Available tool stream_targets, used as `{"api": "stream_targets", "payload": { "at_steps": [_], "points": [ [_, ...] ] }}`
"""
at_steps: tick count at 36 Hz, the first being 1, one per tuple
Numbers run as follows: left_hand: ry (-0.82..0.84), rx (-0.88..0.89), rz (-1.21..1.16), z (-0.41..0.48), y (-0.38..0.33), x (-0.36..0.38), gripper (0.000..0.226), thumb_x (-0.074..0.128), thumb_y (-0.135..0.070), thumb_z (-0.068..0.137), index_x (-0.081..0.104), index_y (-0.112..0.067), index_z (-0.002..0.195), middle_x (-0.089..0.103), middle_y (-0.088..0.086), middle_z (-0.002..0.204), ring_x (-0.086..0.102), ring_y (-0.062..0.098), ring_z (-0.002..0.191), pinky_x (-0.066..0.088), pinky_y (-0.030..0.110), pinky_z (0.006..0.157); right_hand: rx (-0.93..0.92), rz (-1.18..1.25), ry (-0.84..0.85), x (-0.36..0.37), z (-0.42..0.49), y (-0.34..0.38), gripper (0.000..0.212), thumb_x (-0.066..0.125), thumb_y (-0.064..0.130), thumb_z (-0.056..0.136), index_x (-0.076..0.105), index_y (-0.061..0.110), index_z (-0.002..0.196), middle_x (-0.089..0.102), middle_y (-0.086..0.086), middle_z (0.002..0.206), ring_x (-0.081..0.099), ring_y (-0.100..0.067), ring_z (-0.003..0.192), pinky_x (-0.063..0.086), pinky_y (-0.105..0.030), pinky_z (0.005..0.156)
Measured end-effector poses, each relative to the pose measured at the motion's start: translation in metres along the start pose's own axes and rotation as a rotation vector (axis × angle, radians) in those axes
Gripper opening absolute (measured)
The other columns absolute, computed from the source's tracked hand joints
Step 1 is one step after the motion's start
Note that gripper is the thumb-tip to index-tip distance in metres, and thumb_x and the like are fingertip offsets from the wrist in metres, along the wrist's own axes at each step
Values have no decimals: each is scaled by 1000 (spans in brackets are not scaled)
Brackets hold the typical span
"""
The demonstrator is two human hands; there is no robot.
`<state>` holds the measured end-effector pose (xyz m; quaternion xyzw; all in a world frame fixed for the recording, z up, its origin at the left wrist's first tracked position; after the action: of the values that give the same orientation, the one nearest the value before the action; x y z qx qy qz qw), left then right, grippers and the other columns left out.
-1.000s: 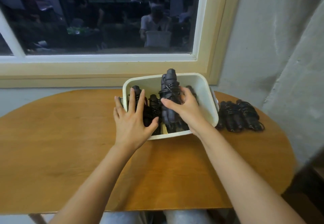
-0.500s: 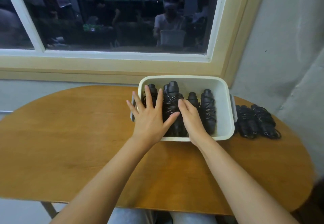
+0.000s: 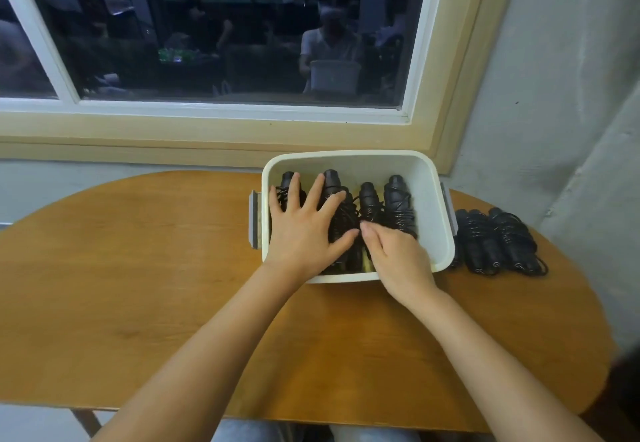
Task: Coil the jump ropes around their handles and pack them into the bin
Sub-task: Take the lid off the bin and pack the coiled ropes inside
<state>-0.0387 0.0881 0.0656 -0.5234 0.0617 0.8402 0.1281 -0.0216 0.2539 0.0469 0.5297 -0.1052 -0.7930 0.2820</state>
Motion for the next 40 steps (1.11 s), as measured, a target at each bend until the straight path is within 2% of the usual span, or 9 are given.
{"api": "stream_targets", "payload": {
  "at_steps": [4, 7, 10, 15, 19, 23, 29, 35, 40],
  "points": [
    [-38, -16, 61, 7, -9, -3, 65, 43, -70, 84, 48, -30, 135, 26, 6, 161, 10, 47, 148, -6, 69, 113, -116, -298, -7, 2, -13, -9, 68, 13, 56, 100, 72, 26, 86, 65, 7, 68, 63, -13, 66, 51, -32, 58],
    [-62, 66, 118, 12, -15, -3, 58, 48, -59, 88, 43, -28, 137, 1, -2, 166, -4, 46, 149, -11, 70, 109, -287, -390, -85, 11, -18, -21, 82, 9, 60, 102, 71, 23, 64, 61, 9, 54, 58, -10, 53, 46, -27, 53],
    [-2, 124, 167, 11, -19, 2, 60, 35, -57, 95, 19, -46, 153, -5, -8, 166, 7, 44, 149, -19, 71, 105, -377, -362, -72, 14, -19, -30, 80, 11, 69, 98, 71, 24, 69, 63, 11, 62, 59, -9, 60, 46, -27, 55],
    [-2, 65, 126, 4, -9, 1, 51, 36, -64, 88, 58, -37, 125, 31, -6, 160, 30, 42, 144, -11, 77, 105, -397, -334, -97, 15, -21, -35, 76, 17, 73, 96, 71, 25, 71, 64, 11, 63, 59, -9, 61, 48, -28, 58],
    [-48, 43, 93, 1, -5, 5, 51, 37, -62, 86, 59, -35, 123, 33, -4, 159, 26, 39, 146, -6, 78, 106, -405, -313, -120, 15, -22, -35, 75, 18, 73, 96, 71, 25, 71, 64, 12, 63, 58, -8, 61, 47, -28, 61],
    [-85, 28, 104, 3, -4, 8, 54, 38, -62, 84, 60, -33, 123, 38, -1, 156, 9, 52, 146, -6, 73, 108, -434, -300, -62, 12, -20, -37, 75, 18, 77, 93, 67, 25, 74, 62, 12, 66, 56, -8, 63, 46, -26, 63],
    [-87, -15, 98, 9, 1, 10, 57, 36, -64, 83, 62, -32, 122, 42, -1, 154, 15, 56, 143, 2, 76, 110, -500, -325, -84, 5, -11, -35, 59, 31, 71, 91, 63, 24, 74, 60, 13, 70, 53, -7, 69, 44, -23, 61],
    [-71, -33, 106, 14, 9, 12, 60, 33, -65, 83, 61, -32, 125, 40, -2, 155, 16, 54, 143, 4, 76, 110, -497, -255, -74, -3, -9, -49, 46, 44, 57, 93, 72, 20, 91, 67, 9, 87, 55, -10, 92, 43, -26, 92],
    [-46, -48, 112, 16, 18, 11, 64, 30, -67, 83, 60, -33, 129, 38, -2, 156, 15, 54, 143, 1, 75, 110, -468, -178, -194, -10, -14, -70, 42, 51, 39, 97, 65, 14, 126, 60, -3, 134, 47, -17, 127, 31, -33, 114]
  ]
}}
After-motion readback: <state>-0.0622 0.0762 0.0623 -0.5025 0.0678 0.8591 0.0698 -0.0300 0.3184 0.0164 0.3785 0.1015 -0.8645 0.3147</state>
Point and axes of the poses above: each hand's wrist, its own z-axis towards the middle knuckle, its own x-axis out of the palm, y = z × x, the point moved 1 cm from there along z, towards the middle knuckle
